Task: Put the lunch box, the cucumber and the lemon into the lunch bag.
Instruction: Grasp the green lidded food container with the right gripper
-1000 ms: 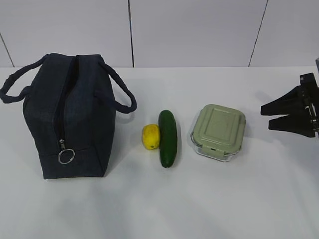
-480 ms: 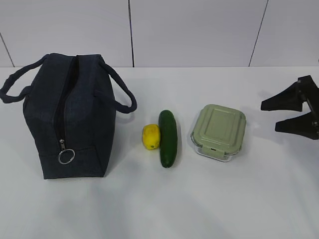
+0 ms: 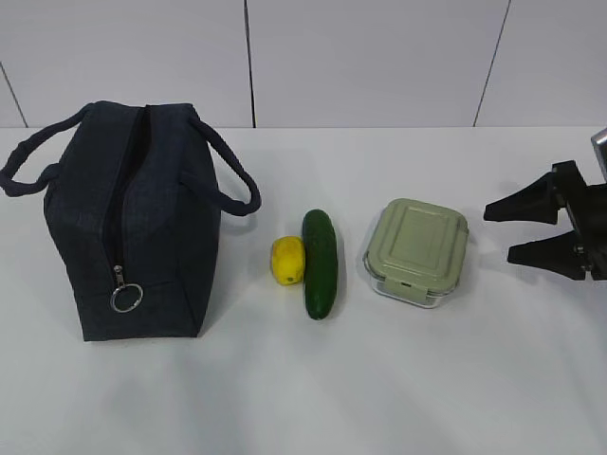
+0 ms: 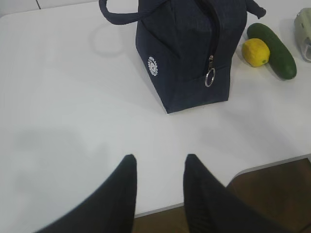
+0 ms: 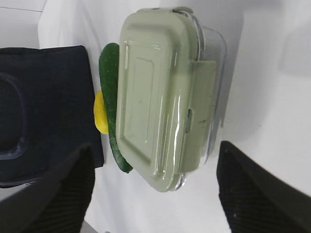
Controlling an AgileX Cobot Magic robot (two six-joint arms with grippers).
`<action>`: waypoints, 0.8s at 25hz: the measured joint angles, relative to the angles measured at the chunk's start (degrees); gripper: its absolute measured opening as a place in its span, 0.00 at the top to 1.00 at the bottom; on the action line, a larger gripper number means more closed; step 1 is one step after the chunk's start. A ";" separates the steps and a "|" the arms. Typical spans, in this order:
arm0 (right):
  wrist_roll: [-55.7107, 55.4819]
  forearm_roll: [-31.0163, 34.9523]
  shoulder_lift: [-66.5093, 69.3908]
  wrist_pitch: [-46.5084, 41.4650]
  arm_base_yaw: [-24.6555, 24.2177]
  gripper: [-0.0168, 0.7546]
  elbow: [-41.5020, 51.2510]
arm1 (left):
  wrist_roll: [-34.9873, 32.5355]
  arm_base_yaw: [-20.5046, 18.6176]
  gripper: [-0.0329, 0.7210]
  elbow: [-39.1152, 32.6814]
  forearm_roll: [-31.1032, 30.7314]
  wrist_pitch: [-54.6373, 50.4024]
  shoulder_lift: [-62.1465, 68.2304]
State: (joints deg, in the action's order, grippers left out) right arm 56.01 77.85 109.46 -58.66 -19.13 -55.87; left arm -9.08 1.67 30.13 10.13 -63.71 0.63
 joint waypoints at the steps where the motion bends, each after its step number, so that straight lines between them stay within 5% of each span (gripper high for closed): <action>1: 0.53 0.71 0.64 -0.43 0.00 0.22 -0.08 | 0.00 0.00 0.64 0.00 0.00 0.00 0.00; 20: 5.43 8.61 10.14 -0.66 2.48 0.22 -0.76 | 0.00 0.00 0.64 0.00 0.00 0.00 0.00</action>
State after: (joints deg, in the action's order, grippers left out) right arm 61.44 86.47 119.60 -59.32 -16.65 -56.63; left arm -9.08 1.67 30.13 10.13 -63.71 0.63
